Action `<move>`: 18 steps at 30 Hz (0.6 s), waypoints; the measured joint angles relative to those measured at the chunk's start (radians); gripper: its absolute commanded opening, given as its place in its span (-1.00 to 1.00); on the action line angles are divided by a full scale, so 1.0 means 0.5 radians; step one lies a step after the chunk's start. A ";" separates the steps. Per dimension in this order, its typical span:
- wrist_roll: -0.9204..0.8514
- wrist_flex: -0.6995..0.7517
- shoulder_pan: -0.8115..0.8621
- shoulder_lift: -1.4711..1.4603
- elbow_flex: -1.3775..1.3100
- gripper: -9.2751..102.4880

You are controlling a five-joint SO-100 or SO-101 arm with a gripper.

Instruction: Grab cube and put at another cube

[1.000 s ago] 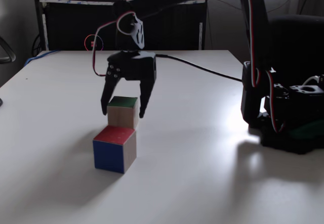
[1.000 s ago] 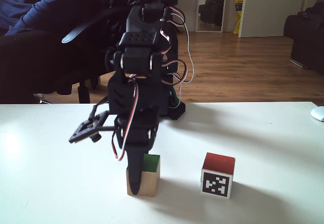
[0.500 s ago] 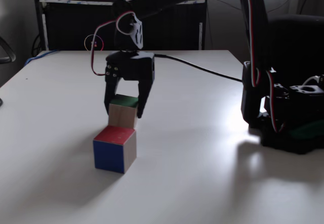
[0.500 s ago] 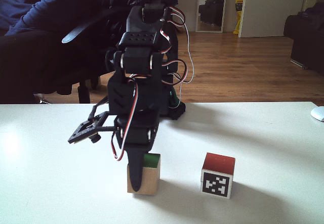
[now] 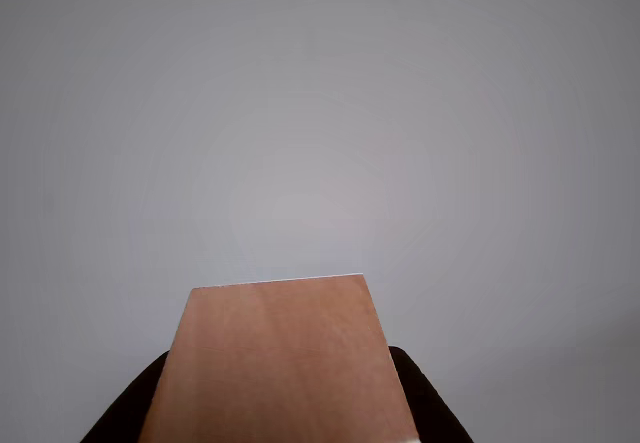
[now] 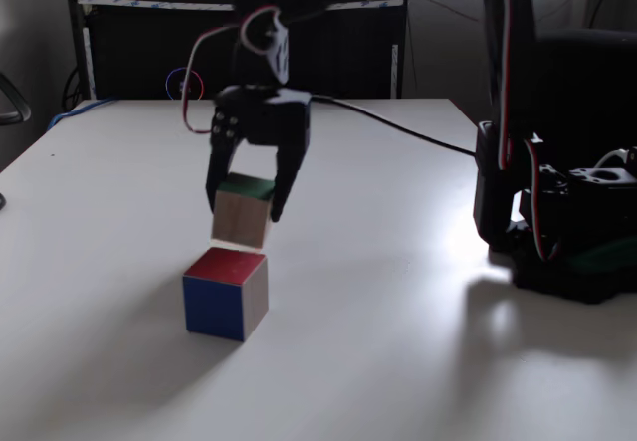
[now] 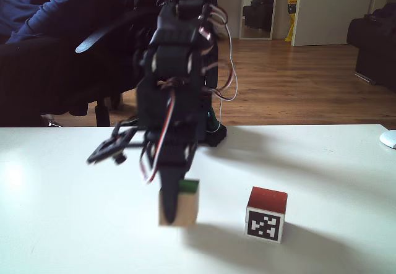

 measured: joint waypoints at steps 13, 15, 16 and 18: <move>0.098 0.015 -0.255 0.788 0.430 -0.56; 0.110 0.046 -0.298 0.862 0.439 -0.56; 0.126 0.064 -0.322 0.887 0.442 -0.56; 0.144 0.086 -0.365 0.923 0.442 -0.56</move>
